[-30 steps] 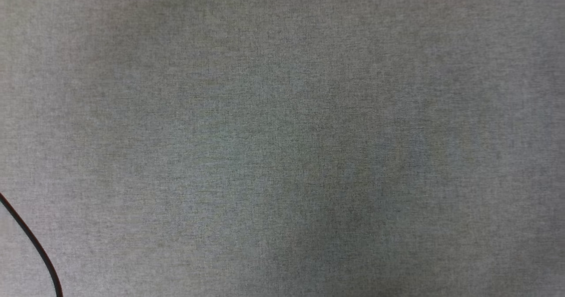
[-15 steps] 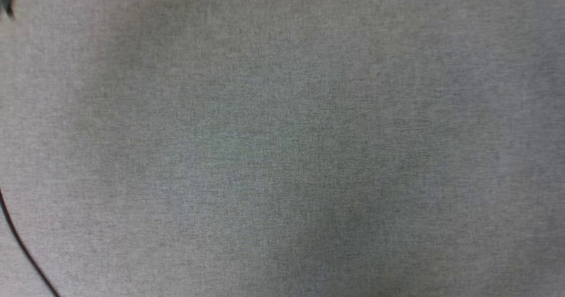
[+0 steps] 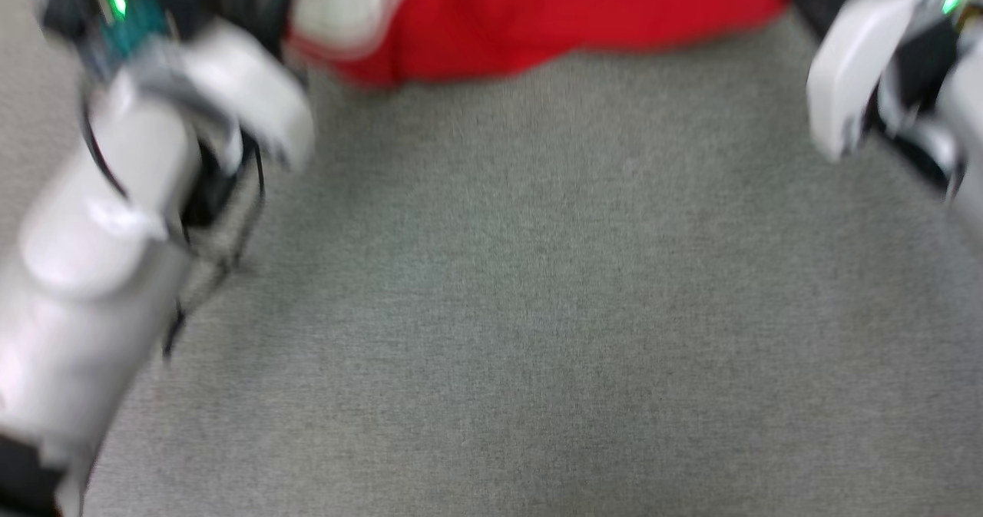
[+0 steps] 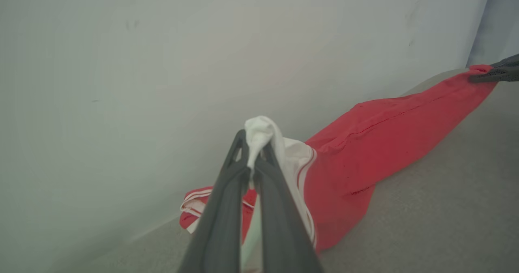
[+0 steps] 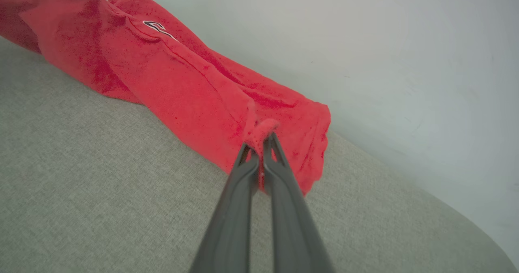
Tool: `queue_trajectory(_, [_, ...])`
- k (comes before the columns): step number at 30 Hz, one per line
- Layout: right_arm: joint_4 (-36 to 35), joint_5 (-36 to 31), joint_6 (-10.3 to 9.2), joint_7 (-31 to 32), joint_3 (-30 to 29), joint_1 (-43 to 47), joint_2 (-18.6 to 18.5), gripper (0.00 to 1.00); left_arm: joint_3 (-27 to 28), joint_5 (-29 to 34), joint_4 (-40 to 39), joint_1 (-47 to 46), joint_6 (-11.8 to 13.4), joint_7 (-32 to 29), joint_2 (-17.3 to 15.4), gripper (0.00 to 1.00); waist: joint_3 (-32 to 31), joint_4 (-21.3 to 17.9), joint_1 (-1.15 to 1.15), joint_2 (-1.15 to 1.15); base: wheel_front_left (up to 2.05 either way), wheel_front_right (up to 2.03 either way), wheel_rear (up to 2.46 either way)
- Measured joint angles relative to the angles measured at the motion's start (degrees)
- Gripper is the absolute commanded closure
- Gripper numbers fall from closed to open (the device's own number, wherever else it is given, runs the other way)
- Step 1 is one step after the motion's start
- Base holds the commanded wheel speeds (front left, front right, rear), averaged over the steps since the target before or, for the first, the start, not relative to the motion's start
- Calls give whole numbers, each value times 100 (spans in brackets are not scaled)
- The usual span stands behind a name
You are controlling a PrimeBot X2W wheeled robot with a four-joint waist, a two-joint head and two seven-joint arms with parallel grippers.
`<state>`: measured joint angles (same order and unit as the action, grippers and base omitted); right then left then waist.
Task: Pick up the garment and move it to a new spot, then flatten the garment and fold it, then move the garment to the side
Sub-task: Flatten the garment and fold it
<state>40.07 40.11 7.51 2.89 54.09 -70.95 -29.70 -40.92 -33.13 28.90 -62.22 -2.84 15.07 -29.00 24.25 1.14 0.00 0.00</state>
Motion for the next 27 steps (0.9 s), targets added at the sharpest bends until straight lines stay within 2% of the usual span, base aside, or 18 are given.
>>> queue_trajectory(9, [-358, 469, 0, -296, 459, 1497, -385, 100, -97, -355, -911, 2273, 433, 0, -354, 100, -782, 34, 0, 0, 0, 0, 0])
queue_trajectory(15, [-593, 642, 0, -412, 670, 2334, -690, 100, -315, -632, -1469, 3601, 626, -181, -686, 100, -1368, 41, -1, 0, 0, 0, 0])
queue_trajectory(21, [-1012, 903, 0, -489, 683, 3232, -1133, 100, -478, -961, -2072, 4827, 985, -336, -959, 100, -1902, 52, -1, 0, 0, 0, 0])
queue_trajectory(27, [-1374, 1135, 0, -536, 531, 4312, -1396, 100, -587, -1222, -2472, 5770, 1367, -432, -1137, 100, -2366, 108, -2, 0, 0, 0, 0])
